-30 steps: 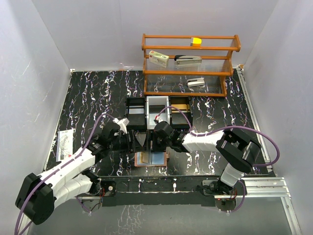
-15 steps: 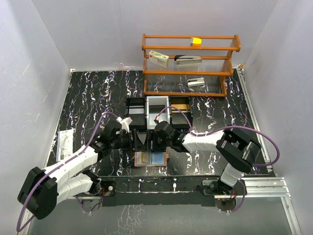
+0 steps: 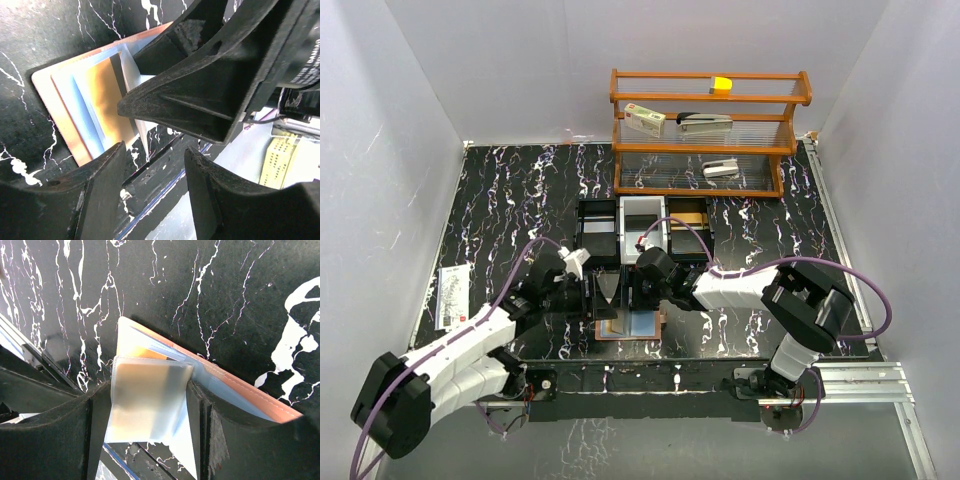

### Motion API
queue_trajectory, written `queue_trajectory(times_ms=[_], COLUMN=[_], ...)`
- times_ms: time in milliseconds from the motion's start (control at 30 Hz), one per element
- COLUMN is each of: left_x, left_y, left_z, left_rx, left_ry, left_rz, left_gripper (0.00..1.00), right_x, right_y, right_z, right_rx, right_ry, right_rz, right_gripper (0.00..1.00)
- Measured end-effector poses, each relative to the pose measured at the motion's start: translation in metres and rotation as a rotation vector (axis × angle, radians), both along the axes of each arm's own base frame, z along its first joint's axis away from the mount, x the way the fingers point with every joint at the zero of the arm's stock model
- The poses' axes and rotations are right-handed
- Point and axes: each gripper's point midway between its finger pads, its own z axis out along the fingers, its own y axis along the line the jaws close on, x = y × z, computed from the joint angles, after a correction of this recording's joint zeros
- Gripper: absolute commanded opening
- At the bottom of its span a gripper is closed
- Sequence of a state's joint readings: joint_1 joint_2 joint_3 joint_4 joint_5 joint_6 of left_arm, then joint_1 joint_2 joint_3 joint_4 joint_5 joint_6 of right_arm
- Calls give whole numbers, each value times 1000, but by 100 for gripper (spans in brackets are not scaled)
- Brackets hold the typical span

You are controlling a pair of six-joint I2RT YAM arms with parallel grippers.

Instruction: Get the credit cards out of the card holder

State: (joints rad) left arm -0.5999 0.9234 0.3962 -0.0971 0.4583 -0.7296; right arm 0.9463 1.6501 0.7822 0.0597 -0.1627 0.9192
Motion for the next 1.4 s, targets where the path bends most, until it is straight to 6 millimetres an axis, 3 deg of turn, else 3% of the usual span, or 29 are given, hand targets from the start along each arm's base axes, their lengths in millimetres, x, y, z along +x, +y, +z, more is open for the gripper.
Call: queue_trajectory(times_ms=[600, 867, 1000, 1133, 1400], left_x=[-7, -11, -10, -9, 0], left_y=[-20, -20, -22, -26, -46], left_z=[-29, -35, -34, -34, -21], left_rx=[10, 24, 17, 11, -15], left_ry=[93, 117, 113, 109, 76], left_rz=[-100, -103, -104, -110, -139], left_gripper=[38, 38, 38, 39, 44], right_x=[0, 6, 10, 11, 19], right_y=[0, 0, -4, -12, -41], right_z=[1, 5, 10, 20, 60], right_rx=[6, 9, 0, -15, 26], right_ry=[10, 17, 12, -7, -104], right_rz=[-4, -9, -24, -44, -148], right_gripper=[59, 76, 80, 80, 80])
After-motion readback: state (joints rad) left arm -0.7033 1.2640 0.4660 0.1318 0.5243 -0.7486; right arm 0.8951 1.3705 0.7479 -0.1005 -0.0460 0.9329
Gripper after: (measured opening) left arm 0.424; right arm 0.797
